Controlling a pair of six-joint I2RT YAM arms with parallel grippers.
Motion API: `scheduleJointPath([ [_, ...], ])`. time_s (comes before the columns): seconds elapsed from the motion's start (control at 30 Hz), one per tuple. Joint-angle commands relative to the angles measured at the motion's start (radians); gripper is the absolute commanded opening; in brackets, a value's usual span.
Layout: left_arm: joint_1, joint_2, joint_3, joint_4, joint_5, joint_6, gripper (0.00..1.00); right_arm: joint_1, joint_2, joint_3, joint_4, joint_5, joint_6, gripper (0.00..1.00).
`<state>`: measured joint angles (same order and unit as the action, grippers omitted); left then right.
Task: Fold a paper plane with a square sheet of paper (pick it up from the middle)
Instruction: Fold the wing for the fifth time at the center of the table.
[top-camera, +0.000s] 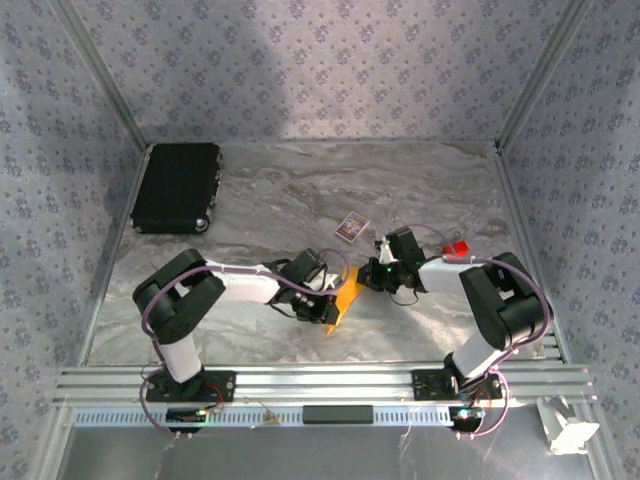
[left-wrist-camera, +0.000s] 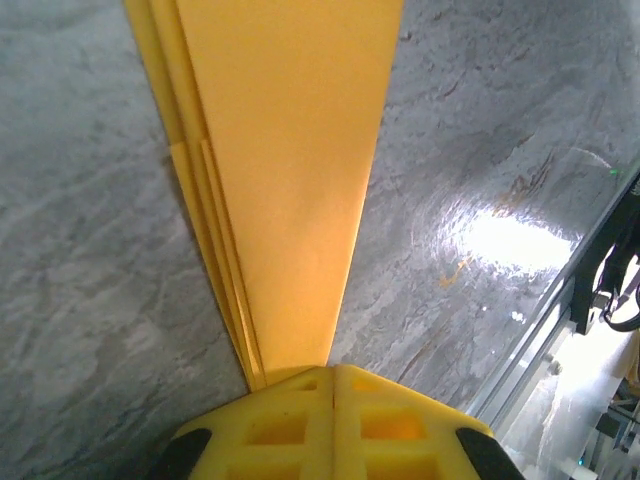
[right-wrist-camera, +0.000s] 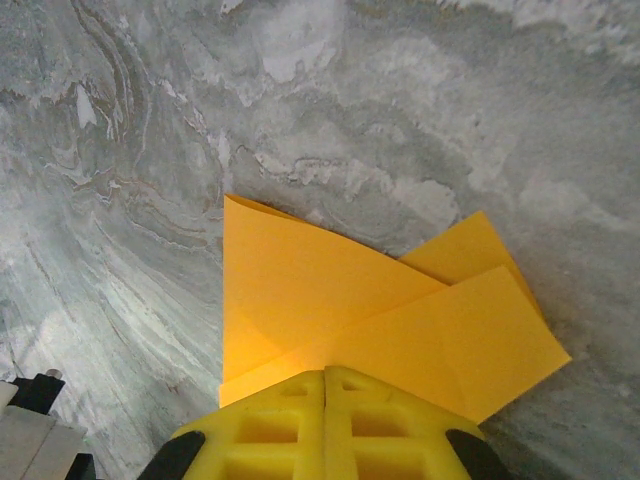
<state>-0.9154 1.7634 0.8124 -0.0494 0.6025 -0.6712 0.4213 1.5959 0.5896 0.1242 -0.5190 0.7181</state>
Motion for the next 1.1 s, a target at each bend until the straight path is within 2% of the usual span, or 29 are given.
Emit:
scheduleJointPath([
  [0.0,-0.014,0.035,-0.041,0.022,-0.016,-0.023,0.00,0.000,-0.010,-0.001,-0.063,0.047,-0.017,0.06],
  [0.2,-0.017,0.047,-0.078,0.062,-0.029,-0.043,0.00,0.018,-0.107,0.029,-0.067,-0.014,-0.035,0.10],
  [0.33,-0.017,0.044,-0.078,0.072,-0.041,-0.046,0.00,0.078,-0.138,0.007,-0.076,-0.052,-0.039,0.11],
  [0.5,-0.016,0.047,-0.081,0.086,-0.054,-0.047,0.00,0.185,-0.135,-0.046,-0.064,-0.019,-0.007,0.10],
  [0.73,-0.017,0.038,-0.095,0.100,-0.061,-0.056,0.00,0.241,-0.096,-0.102,0.041,-0.030,0.044,0.08],
  [0.9,-0.017,0.034,-0.097,0.100,-0.064,-0.057,0.00,0.252,-0.089,-0.127,0.069,-0.021,0.051,0.08],
  [1.07,-0.016,0.031,-0.103,0.100,-0.066,-0.057,0.00,0.210,-0.078,-0.155,0.064,0.015,0.027,0.07],
])
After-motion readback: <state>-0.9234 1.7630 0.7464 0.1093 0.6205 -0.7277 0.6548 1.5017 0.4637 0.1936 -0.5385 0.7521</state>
